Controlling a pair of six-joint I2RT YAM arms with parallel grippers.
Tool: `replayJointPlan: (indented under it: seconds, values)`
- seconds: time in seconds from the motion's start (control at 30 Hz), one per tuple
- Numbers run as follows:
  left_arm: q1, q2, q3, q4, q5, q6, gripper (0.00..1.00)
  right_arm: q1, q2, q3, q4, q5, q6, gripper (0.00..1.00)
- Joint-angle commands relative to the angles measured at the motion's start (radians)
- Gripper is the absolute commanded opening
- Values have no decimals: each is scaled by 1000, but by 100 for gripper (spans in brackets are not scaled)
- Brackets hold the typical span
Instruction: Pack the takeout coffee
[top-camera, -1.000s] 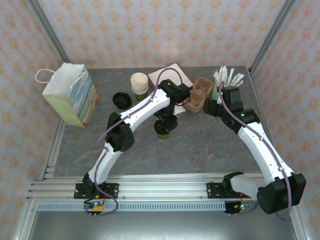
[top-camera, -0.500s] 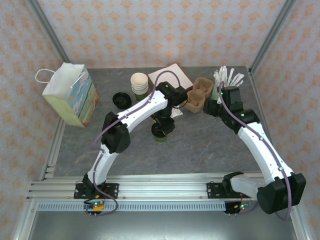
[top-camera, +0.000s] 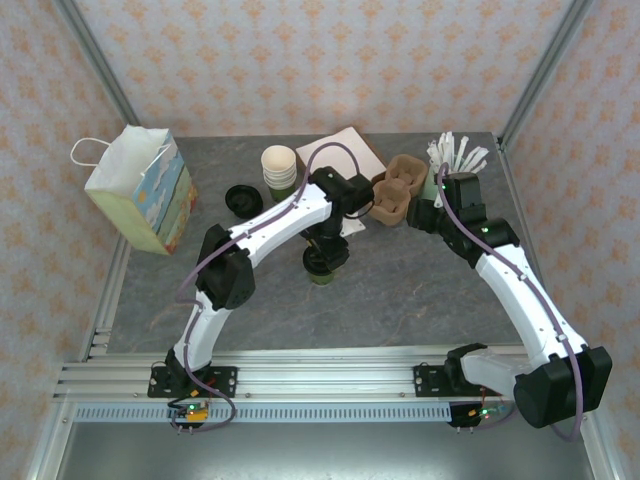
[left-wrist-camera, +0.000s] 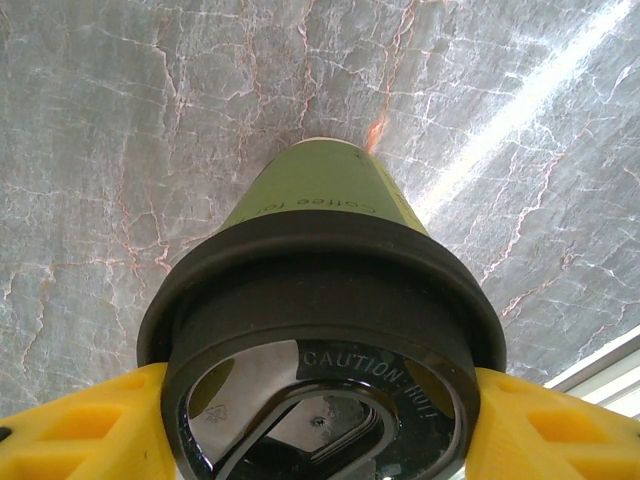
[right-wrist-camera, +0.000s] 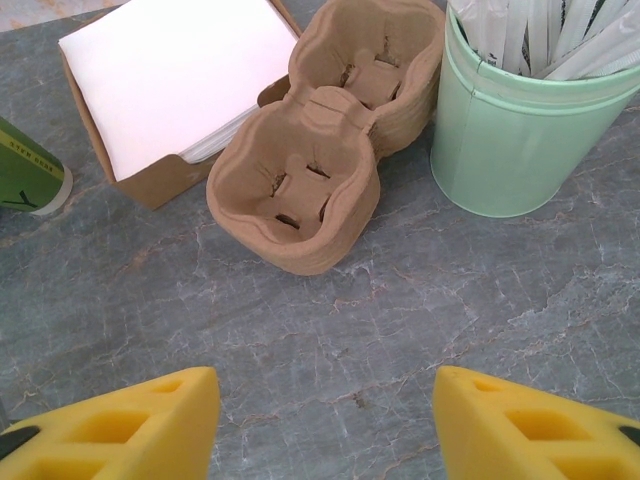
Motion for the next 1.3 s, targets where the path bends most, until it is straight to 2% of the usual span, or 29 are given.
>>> replayJointPlan:
  seconds: [0.0,0.17,0.5,1.27]
  values:
    - [-11,134,-48,43,-23,-25,51,3,-14,25,-6,-4,-3,59]
    - [-12,134,0,27,-19,-18,59,3,-16,37,-28,-1,-5,59]
    - [-10,103,59,-1,15,-1,68,5,0,51,-45,-16,-5,59]
    - [13,40,86,-2,81,27,78,22,10,38,-52,-10,-8,59]
